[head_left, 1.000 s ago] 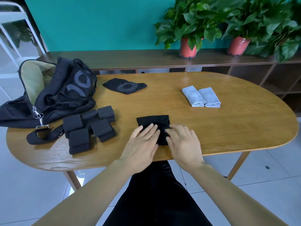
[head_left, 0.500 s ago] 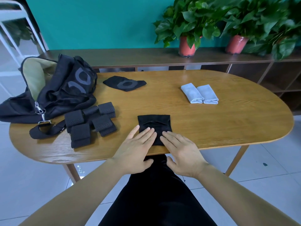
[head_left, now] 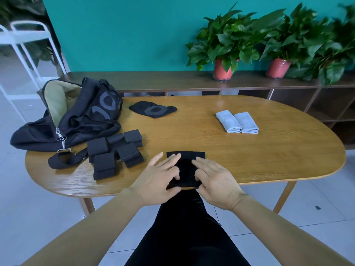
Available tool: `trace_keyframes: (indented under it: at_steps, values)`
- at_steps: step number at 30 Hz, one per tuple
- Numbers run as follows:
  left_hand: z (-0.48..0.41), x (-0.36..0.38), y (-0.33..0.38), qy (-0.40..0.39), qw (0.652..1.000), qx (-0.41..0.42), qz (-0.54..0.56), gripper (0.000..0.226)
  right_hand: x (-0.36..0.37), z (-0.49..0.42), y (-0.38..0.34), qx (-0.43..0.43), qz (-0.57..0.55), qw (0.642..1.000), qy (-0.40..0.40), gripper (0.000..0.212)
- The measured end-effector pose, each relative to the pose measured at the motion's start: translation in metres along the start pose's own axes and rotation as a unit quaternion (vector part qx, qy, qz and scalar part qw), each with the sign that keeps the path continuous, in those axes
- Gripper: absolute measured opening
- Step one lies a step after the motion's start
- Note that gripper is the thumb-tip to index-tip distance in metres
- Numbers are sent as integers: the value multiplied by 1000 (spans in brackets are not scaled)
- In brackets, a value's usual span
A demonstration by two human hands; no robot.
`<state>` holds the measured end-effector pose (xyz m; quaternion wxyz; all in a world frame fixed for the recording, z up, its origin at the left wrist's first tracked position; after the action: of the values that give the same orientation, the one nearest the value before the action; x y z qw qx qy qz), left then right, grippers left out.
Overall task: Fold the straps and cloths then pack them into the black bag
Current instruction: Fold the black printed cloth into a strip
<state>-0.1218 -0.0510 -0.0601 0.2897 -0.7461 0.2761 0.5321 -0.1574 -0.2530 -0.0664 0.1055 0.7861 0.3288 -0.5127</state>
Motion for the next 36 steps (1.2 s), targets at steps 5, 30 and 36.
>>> trace_keyframes:
  at_steps: [5, 30, 36]
  values:
    - [0, -2, -4, -10, 999, -21, 42, 12, 0, 0, 2, 59, -28, 997, -29, 26]
    - [-73, 4, -19, -109, 911, -395, -46, 29, 10, -69, 38, 409, -13, 912, 25, 14]
    - [-72, 2, -18, -96, 909, -402, -58, 23, 10, -75, 28, 316, 131, 939, 47, 30]
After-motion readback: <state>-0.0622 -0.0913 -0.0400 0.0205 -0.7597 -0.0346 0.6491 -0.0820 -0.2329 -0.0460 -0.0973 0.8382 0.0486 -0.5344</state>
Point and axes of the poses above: each hand's wrist, its own z-axis away from the middle knuckle, its own x-axis out of the palm, y = z × x, the point moved 2 cm from there along -z, towards the middle knuckle, and after that the axes turned 13 degrees about -z, right-handed, at the moved point
